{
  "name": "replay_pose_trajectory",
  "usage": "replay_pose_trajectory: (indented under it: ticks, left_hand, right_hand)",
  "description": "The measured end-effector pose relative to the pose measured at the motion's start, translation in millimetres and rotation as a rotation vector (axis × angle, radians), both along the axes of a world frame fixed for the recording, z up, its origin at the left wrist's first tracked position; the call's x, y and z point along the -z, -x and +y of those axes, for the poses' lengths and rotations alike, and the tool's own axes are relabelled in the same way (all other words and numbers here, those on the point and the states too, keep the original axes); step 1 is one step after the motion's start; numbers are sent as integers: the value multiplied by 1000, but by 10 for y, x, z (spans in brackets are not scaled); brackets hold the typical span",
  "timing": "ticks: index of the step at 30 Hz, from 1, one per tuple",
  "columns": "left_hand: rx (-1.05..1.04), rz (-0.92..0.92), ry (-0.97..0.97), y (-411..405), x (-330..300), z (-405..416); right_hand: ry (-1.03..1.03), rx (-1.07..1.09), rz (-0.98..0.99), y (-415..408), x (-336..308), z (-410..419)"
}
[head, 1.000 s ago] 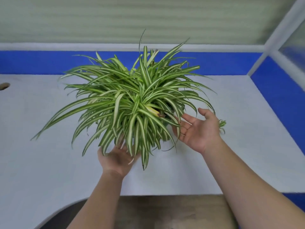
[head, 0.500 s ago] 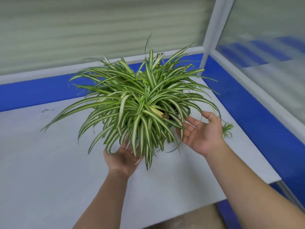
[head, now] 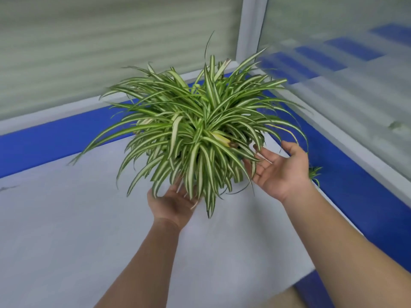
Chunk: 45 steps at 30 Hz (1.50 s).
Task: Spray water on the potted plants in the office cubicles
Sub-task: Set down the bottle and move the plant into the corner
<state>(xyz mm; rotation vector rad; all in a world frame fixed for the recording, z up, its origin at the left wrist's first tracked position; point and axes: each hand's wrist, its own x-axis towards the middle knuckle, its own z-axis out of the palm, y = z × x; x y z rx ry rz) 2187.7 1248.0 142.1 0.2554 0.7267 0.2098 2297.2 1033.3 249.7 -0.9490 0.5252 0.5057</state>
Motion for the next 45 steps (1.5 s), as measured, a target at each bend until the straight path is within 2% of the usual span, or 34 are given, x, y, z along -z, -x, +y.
replay_pose_trajectory:
  ticks: [11, 23, 34, 45]
  left_hand:
    - [42, -3, 12, -442, 42, -57]
    - [49, 28, -4, -338, -164, -113]
    - [13, -3, -64, 448, -847, -90]
    - [-291, -15, -161, 2199, -1566, -234]
  right_hand:
    - [-26, 68, -14, -198, -85, -68]
    - [-67, 67, -27, -54, -205, -54]
    - [-12, 88, -74, 671, -748, 31]
    - [-140, -241, -105, 1762, -1278, 184]
